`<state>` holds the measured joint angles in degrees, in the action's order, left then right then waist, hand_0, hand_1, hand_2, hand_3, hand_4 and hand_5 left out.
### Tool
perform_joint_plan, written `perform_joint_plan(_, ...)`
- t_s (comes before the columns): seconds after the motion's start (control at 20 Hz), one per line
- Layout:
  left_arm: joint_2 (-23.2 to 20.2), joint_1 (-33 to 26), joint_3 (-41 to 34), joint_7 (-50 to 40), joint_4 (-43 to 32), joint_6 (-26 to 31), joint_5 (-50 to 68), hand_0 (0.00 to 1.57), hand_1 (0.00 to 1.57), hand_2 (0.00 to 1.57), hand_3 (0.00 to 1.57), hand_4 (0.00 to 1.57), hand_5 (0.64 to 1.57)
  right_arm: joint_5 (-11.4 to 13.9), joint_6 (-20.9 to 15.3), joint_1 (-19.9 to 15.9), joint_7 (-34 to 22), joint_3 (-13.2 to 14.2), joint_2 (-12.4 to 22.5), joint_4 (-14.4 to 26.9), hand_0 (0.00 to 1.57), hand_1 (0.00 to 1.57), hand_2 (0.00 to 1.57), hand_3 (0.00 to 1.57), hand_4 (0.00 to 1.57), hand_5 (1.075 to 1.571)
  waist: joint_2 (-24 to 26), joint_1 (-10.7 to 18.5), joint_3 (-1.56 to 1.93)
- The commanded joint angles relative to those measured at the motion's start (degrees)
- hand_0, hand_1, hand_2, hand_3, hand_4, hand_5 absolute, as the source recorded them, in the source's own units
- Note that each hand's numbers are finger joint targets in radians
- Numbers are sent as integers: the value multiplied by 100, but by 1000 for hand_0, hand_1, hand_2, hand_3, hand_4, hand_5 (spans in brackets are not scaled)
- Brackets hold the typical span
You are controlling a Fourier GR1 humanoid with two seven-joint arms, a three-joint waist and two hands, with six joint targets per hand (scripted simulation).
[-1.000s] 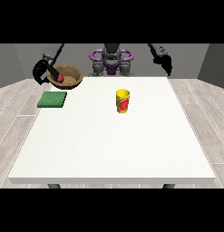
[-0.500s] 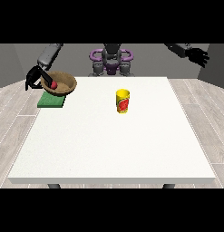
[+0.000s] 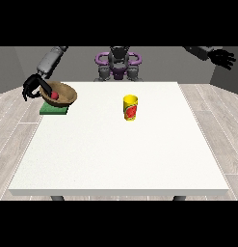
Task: Pick the cup and pour the ball into the bowl, then pick the bowl and place it on the pad
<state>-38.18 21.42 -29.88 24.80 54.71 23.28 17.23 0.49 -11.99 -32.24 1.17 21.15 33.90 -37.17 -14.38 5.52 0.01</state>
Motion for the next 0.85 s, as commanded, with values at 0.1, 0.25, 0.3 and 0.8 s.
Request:
perform_joint_plan(0.1,-126,87,-84,145,-50,-26,32,0,0,0,0,1174,1548,-181,370,-277,59,200,319,412,614,614,681,1057,0,1520,-290,12,1)
perform_joint_plan(0.25,-292,-10,-142,318,-374,225,19,0,0,0,0,1180,1551,-192,560,-264,-23,124,318,355,0,0,425,649,0,1460,-191,-30,-3)
perform_joint_plan(0.3,-16,100,50,-291,130,-174,76,0,0,0,0,1178,1549,-98,501,-313,-82,43,236,570,0,0,363,444,0,1412,110,6,3)
perform_joint_plan(0.8,1150,-380,1166,-1399,745,-730,-402,0,0,0,0,902,1559,-79,1141,-687,-709,-330,29,240,0,0,0,0,476,1434,2171,-225,-9)
